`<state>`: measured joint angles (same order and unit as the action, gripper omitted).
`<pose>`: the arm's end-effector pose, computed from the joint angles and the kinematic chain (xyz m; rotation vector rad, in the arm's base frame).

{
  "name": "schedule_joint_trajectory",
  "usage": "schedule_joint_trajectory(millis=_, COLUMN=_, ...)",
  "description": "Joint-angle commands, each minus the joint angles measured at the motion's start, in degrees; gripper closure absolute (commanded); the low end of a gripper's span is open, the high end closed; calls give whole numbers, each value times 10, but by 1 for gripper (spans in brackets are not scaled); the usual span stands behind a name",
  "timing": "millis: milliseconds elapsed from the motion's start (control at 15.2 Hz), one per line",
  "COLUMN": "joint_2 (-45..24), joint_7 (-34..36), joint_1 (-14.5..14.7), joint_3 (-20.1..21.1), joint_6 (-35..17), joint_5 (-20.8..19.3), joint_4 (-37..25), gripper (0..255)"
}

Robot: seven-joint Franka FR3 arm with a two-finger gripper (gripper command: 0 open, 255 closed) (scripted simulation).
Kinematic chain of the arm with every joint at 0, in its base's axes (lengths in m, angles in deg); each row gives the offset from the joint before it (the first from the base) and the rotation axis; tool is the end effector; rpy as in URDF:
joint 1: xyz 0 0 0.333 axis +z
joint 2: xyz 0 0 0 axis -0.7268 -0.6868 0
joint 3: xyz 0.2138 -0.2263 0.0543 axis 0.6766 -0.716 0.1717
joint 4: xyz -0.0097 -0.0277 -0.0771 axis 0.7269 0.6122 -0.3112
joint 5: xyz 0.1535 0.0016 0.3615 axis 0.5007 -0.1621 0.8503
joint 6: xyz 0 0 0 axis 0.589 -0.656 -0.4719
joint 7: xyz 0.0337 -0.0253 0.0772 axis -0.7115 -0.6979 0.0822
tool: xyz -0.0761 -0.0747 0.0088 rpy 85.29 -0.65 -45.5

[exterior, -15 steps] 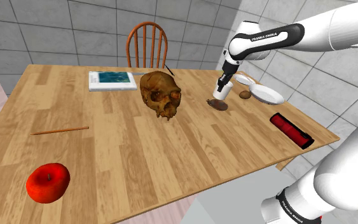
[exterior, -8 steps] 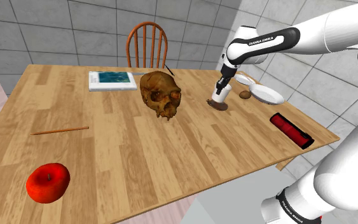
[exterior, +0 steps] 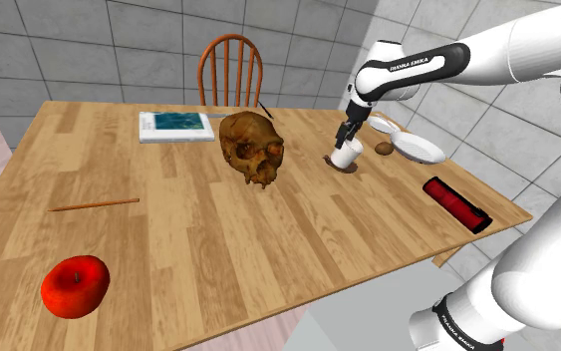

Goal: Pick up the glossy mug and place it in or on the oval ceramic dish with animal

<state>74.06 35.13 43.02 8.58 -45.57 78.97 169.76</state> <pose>0.5605 -0.1327 0.3987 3.0723 0.3552 0.0573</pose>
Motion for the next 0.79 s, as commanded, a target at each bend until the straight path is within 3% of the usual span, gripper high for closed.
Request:
schedule_joint_trajectory(millis=0, joint_2=0, joint_7=0, joint_1=0, joint_3=0, joint_6=0, joint_5=0, joint_4=0, gripper=0)
schedule_joint_trajectory(millis=264, joint_2=31, joint_7=4, joint_1=2, joint_3=1, joint_6=68, joint_5=-5, joint_4=-38, gripper=0)
schedule_joint_trajectory(millis=726, joint_2=31, joint_7=4, joint_1=2, joint_3=1, joint_6=68, joint_5=-5, joint_4=-38, gripper=0)
